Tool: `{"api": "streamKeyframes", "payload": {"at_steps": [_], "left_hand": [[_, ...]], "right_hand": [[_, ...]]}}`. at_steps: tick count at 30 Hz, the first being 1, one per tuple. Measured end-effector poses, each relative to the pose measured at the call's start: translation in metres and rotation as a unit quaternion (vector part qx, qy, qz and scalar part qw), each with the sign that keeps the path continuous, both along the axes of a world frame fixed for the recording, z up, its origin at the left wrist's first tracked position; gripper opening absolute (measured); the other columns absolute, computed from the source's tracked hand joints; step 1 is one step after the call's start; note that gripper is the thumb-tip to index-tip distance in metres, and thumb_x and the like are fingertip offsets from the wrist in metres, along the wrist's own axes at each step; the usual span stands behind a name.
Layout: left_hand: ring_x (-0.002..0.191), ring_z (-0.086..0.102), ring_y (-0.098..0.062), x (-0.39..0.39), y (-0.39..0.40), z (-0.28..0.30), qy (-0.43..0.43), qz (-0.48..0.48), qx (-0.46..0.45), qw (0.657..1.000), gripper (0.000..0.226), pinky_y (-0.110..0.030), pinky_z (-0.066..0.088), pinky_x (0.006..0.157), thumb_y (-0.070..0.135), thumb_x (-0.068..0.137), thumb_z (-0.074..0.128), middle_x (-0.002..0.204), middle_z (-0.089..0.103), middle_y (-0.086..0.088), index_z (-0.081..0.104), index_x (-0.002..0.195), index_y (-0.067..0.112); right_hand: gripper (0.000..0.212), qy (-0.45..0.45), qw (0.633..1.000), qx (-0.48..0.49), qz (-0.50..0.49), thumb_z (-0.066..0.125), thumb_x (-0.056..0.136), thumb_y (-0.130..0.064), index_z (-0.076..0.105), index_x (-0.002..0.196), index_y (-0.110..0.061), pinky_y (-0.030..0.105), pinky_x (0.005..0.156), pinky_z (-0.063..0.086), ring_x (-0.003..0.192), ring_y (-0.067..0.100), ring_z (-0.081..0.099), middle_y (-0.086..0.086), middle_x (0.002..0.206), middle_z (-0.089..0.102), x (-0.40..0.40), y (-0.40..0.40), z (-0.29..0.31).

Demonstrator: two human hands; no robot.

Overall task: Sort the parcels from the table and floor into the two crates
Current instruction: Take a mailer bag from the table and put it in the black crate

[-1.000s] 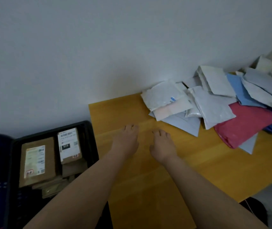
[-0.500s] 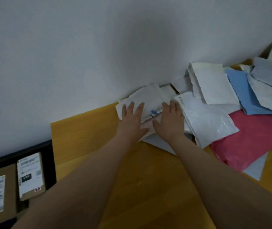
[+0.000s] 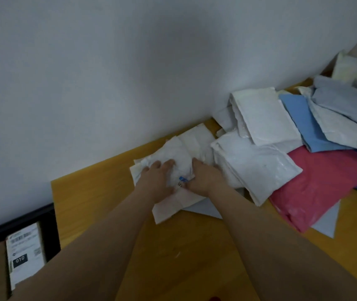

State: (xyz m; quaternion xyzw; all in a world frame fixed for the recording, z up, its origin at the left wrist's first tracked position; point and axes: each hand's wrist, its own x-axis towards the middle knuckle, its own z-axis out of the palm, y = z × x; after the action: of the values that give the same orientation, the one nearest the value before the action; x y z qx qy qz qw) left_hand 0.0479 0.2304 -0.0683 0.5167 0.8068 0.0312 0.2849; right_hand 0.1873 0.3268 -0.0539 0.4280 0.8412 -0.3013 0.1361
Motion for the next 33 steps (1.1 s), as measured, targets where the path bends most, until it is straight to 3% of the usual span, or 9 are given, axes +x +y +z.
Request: {"api": "streamKeyframes", "payload": {"at_steps": [5,13,18,21,23,26,29,33], "left_hand": [[0.135,0.035,-0.030,0.017,-0.072,0.004,0.032,-0.034,-0.008,0.999,0.091,-0.039,0.026,0.114,0.054,0.079,0.068,0.148,0.034,-0.006,0.017,0.151,0.031],[0.140,0.028,-0.030,0.049,-0.202,0.016,0.050,-0.082,-0.059,0.994,0.100,-0.040,0.024,0.116,0.046,0.078,0.072,0.154,0.023,-0.005,0.007,0.152,0.030],[0.139,0.029,-0.032,0.063,-0.256,0.021,0.004,-0.076,-0.069,0.995,0.091,-0.040,0.028,0.113,0.034,0.084,0.066,0.155,0.020,-0.005,0.005,0.152,0.033],[0.127,0.043,-0.030,0.066,-0.276,0.030,-0.045,-0.056,-0.056,0.996,0.081,-0.036,0.042,0.098,0.030,0.087,0.061,0.151,0.028,-0.003,0.012,0.151,0.034],[0.113,0.052,-0.027,0.063,-0.284,0.038,-0.088,-0.017,-0.043,0.995,0.070,-0.032,0.046,0.082,0.028,0.090,0.058,0.146,0.031,-0.005,0.020,0.149,0.033],[0.098,0.052,-0.025,0.056,-0.294,0.052,-0.109,0.033,0.005,0.994,0.051,-0.031,0.045,0.076,0.023,0.096,0.048,0.137,0.033,-0.009,0.034,0.144,0.029],[0.109,0.055,-0.030,0.046,-0.295,0.070,-0.107,0.075,0.106,0.986,0.042,-0.032,0.044,0.082,0.016,0.101,0.039,0.130,0.050,-0.010,0.042,0.142,0.020],[0.090,0.065,-0.026,0.032,-0.289,0.101,-0.167,0.179,0.188,0.951,0.031,-0.045,0.056,0.075,0.021,0.103,0.040,0.109,0.063,-0.007,0.044,0.133,0.018]], "right_hand": [[0.062,0.005,1.000,0.009,0.015,0.066,0.081,-0.043,0.044,0.134,-0.021,0.043,0.106,0.040,0.126,0.024,0.049,0.003,0.135,0.053,0.017,-0.068,0.003],[0.072,-0.060,0.998,-0.028,0.016,0.070,0.080,-0.042,0.036,0.139,-0.017,0.040,0.107,0.036,0.130,0.026,0.046,0.005,0.142,0.047,0.045,-0.193,0.005],[0.069,-0.070,0.997,-0.030,0.008,0.069,0.082,-0.037,0.036,0.140,-0.021,0.043,0.111,0.031,0.132,0.025,0.043,0.004,0.145,0.046,0.063,-0.244,0.007],[0.080,-0.065,0.998,-0.016,-0.001,0.065,0.086,-0.032,0.021,0.151,-0.018,0.042,0.117,0.019,0.142,0.023,0.029,0.005,0.154,0.032,0.074,-0.267,0.009],[0.087,-0.056,0.998,0.002,-0.012,0.062,0.088,-0.031,0.007,0.154,-0.015,0.042,0.119,0.013,0.147,0.024,0.016,0.009,0.159,0.019,0.079,-0.277,0.012],[0.091,-0.012,0.998,0.009,-0.066,0.059,0.091,-0.033,-0.001,0.154,-0.010,0.041,0.121,0.010,0.149,0.024,0.004,0.010,0.162,0.006,0.079,-0.286,0.021],[0.090,0.028,0.994,0.028,-0.103,0.057,0.093,-0.040,0.001,0.154,-0.005,0.038,0.121,0.015,0.149,0.024,0.007,0.010,0.162,0.008,0.072,-0.287,0.031],[0.079,0.092,0.986,0.007,-0.137,0.049,0.098,-0.044,0.010,0.153,-0.002,0.034,0.119,0.017,0.148,0.024,0.015,0.011,0.160,0.016,0.057,-0.282,0.043]]}}
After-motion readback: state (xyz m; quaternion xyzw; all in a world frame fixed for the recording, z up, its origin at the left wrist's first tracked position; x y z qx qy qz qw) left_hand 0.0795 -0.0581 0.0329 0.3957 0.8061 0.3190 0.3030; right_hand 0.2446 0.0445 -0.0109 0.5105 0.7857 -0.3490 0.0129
